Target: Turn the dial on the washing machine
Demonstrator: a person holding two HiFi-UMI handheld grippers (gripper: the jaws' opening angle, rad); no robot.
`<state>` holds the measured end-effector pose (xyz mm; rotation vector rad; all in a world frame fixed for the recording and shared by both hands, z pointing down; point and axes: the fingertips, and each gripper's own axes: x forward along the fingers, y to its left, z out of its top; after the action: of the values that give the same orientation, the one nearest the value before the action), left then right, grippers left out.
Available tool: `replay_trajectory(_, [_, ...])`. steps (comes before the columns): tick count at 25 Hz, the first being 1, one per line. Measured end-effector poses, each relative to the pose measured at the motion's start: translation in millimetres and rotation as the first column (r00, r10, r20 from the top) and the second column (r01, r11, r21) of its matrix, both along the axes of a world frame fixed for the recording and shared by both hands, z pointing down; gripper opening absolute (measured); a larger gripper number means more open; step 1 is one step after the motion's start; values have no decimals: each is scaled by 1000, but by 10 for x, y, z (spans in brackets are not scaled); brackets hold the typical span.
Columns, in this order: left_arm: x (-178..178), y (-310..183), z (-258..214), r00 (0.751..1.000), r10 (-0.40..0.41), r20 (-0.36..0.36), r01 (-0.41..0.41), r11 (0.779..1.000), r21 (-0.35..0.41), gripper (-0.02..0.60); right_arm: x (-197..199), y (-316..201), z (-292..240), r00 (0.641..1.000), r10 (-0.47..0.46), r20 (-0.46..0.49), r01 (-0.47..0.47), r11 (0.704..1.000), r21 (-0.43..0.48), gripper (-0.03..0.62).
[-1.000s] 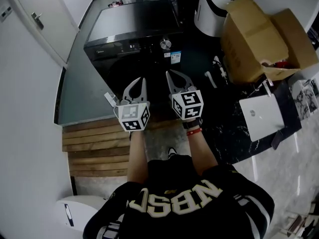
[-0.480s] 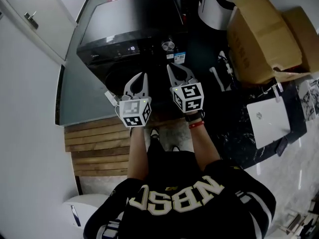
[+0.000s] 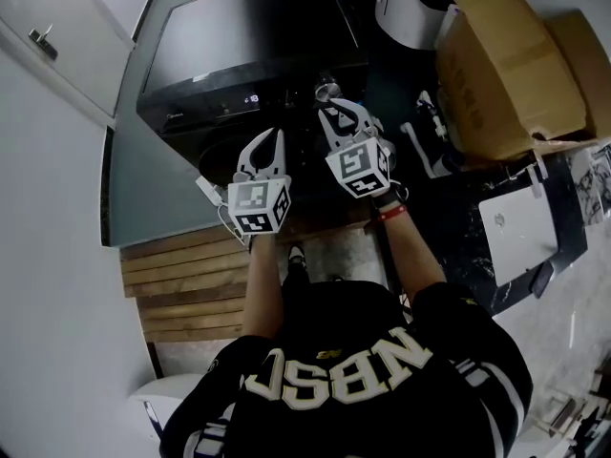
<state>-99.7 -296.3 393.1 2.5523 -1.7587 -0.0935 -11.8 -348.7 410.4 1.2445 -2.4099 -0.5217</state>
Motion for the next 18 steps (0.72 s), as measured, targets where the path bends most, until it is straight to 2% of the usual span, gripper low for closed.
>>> replay_trajectory(5, [-104, -143, 38, 1000, -11, -12, 11, 1000, -7, 12, -84, -185, 156, 978, -17, -209, 30, 998, 62, 129])
replay_trajectory(9, [-162, -225, 96, 1000, -15, -13, 14, 1000, -17, 12, -176, -313, 299, 925, -16, -380, 65, 991, 115, 167])
replay_trajectory(13, [-205, -286, 90, 1000, -21, -6, 21, 1000, -17, 12, -228, -435, 448, 846, -2, -533, 100, 983, 154, 217])
replay_trajectory(18, [-295, -347, 98, 999, -39, -7, 39, 999, -14, 12, -215, -619, 595, 706, 63, -705, 128, 968, 215, 268])
